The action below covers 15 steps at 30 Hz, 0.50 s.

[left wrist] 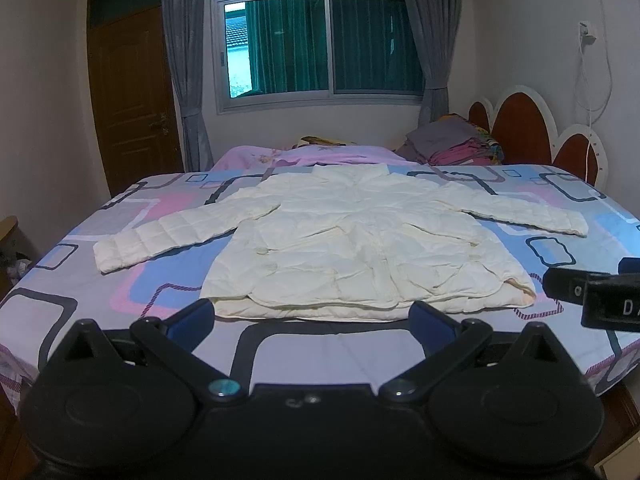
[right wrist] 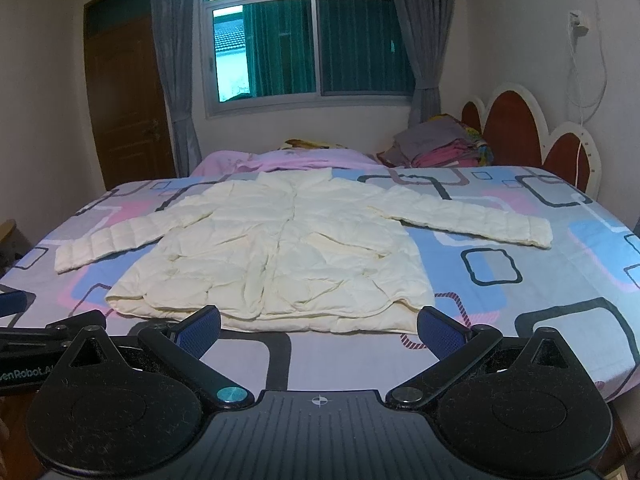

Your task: Fold large clothes

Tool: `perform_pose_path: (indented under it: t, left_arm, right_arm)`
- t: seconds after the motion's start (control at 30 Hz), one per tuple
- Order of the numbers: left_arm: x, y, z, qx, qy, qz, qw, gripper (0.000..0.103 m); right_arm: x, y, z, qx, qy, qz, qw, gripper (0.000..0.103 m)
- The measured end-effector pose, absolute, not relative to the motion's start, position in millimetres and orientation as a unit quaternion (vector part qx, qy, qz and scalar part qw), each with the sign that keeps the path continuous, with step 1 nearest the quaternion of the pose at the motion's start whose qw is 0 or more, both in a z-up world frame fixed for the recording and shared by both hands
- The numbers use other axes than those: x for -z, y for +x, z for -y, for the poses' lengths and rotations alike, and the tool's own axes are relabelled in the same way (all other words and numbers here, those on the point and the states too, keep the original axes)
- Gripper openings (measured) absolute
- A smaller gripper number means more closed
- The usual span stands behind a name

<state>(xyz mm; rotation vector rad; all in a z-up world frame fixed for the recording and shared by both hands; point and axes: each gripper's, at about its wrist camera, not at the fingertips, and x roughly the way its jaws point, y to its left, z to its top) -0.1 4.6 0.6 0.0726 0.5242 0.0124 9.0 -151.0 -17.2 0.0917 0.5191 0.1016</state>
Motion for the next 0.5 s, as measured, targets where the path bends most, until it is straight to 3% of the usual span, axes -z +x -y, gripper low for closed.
perform_pose_path:
  t: [0.5]
  left_arm:
    - [-0.7,-1.9,-5.3,-0.004,0.036,-0.256,0.966,0.103]
  right_arm:
    - [17.0,6.9,152.0,-0.049,0.047,-0.257,0.964,0.103]
